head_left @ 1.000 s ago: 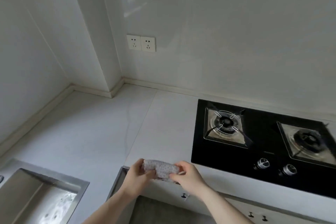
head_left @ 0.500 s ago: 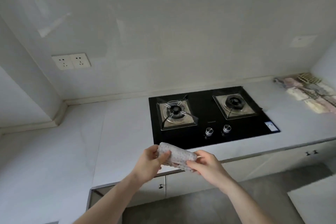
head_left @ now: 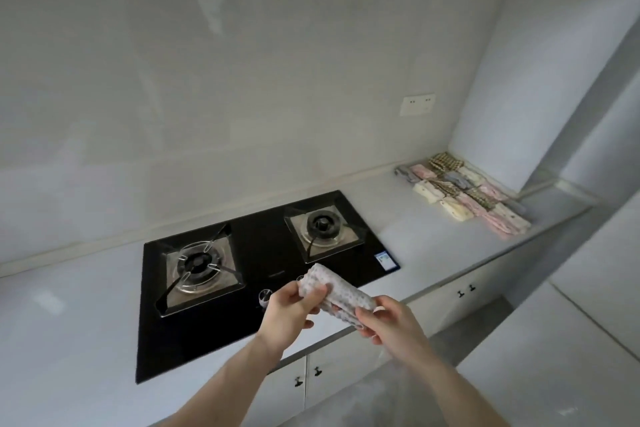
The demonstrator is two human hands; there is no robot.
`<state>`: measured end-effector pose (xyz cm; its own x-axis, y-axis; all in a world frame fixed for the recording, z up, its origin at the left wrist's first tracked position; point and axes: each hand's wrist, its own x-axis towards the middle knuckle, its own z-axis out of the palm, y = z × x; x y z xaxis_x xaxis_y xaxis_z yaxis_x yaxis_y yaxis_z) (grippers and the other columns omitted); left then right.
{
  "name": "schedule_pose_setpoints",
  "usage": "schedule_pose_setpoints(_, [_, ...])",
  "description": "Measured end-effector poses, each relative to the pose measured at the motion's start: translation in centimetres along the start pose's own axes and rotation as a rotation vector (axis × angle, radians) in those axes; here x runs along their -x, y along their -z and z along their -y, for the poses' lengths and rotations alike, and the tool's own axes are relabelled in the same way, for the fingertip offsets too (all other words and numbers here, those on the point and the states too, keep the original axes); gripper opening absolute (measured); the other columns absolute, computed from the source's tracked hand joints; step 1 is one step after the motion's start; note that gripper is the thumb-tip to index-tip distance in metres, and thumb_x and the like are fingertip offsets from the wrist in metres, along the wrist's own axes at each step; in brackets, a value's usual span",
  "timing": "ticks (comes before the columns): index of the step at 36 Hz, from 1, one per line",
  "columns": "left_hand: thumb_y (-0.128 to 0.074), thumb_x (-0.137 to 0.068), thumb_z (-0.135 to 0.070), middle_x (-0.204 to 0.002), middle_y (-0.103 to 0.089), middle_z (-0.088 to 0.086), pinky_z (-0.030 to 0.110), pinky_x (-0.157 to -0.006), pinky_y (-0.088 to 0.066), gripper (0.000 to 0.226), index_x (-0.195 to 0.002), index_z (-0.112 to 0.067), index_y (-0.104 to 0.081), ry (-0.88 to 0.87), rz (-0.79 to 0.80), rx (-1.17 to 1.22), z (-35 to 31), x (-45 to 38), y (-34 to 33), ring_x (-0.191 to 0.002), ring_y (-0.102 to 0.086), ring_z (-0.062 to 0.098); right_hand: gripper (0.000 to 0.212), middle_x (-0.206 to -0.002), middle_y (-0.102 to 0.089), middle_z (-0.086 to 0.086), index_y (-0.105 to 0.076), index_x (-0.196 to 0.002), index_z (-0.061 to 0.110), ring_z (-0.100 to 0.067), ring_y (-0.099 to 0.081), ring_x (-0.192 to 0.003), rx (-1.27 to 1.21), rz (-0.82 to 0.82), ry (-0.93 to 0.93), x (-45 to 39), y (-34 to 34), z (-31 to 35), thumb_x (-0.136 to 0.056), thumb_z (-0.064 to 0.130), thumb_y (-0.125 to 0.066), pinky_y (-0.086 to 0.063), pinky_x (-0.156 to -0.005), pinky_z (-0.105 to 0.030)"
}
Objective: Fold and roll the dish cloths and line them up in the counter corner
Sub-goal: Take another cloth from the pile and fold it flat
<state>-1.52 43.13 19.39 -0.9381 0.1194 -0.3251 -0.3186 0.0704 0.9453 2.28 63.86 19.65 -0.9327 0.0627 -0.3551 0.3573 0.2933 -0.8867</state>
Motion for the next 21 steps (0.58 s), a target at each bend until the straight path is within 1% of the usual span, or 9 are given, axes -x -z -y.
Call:
schedule_pose_setpoints(3, [-0.078,-0.087,-0.038,-0.092,-0.075,0.000,0.028,-0.072,-0.056,0.029,-0.100,-0.012,-0.073,0.030,0.024,0.015,-0.4,-1.4,-5.5,-0.087,-0.068,0.014,0.022,-0.083,-0.078,0.005,-0.065,-0.107,0.018,-0.011,-0.075,-0.078,-0.008,-0.022,-0.010,-1.4,4.7,-1.0,-0.093,0.033,-0.071,-0.054,-0.067,-0.022])
schedule_pose_setpoints(6, [-0.074,-0.091,-0.031,-0.098,-0.076,0.001,0.026,-0.070,-0.058,0.022,-0.104,-0.013,-0.071,0.069,0.031,0.025,-0.8,-2.8,-9.7,-0.093,-0.071,0.015,0.023,-0.084,-0.078,0.004,-0.065,-0.107,0.018,-0.012,-0.075,-0.080,-0.017,-0.030,-0.026,-2.7,8.2,-1.9,-0.092,0.034,-0.071,-0.054,-0.068,-0.024])
schedule_pose_setpoints(8, [-0.071,-0.094,-0.027,-0.102,-0.076,0.003,0.028,-0.074,-0.059,0.018,-0.106,-0.014,-0.070,0.072,0.035,0.027,-1.2,-4.1,-11.8,-0.097,-0.072,0.016,0.025,-0.085,-0.078,0.003,-0.065,-0.108,0.017,-0.013,-0.075,-0.079,-0.025,-0.027,-0.036,-3.7,10.1,-2.5,-0.092,0.035,-0.072,-0.056,-0.070,-0.026])
schedule_pose_setpoints(10, [-0.069,-0.095,-0.025,-0.103,-0.077,0.003,0.032,-0.079,-0.059,0.015,-0.106,-0.015,-0.071,0.066,0.041,0.018,-1.7,-5.8,-13.6,-0.098,-0.072,0.016,0.026,-0.087,-0.077,0.002,-0.064,-0.109,0.018,-0.013,-0.075,-0.078,-0.026,-0.018,-0.045,-4.9,11.7,-2.9,-0.092,0.036,-0.071,-0.056,-0.068,-0.025])
schedule_pose_setpoints(14, [-0.067,-0.096,-0.021,-0.101,-0.076,0.004,0.033,-0.081,-0.060,0.014,-0.107,-0.014,-0.070,0.072,0.047,0.004,-2.9,-9.8,-17.0,-0.096,-0.071,0.017,0.025,-0.086,-0.078,0.003,-0.064,-0.110,0.019,-0.011,-0.073,-0.072,-0.072,-0.006,-0.077,-7.5,14.9,-3.8,-0.093,0.036,-0.071,-0.053,-0.066,-0.023])
schedule_pose_setpoints(17, [-0.065,-0.097,-0.019,-0.101,-0.074,0.007,0.033,-0.082,-0.060,0.014,-0.109,-0.013,-0.068,0.095,0.058,0.029,-3.3,-13.2,-19.3,-0.094,-0.070,0.020,0.024,-0.085,-0.078,-0.003,-0.067,-0.110,0.018,-0.013,-0.069,-0.070,-0.150,-0.035,-0.131,-9.7,17.7,-4.8,-0.091,0.031,-0.073,-0.050,-0.064,-0.023])
schedule_pose_setpoints(21, [-0.061,-0.099,-0.012,-0.106,-0.074,0.009,0.036,-0.082,-0.061,0.013,-0.111,-0.014,-0.066,0.142,0.091,0.101,-3.5,-18.1,-22.0,-0.100,-0.072,0.025,0.021,-0.076,-0.074,-0.005,-0.066,-0.109,0.011,-0.018,-0.063,-0.063,-0.216,-0.129,-0.207,-13.3,21.7,-6.3,-0.091,0.018,-0.073,-0.043,-0.057,-0.025])
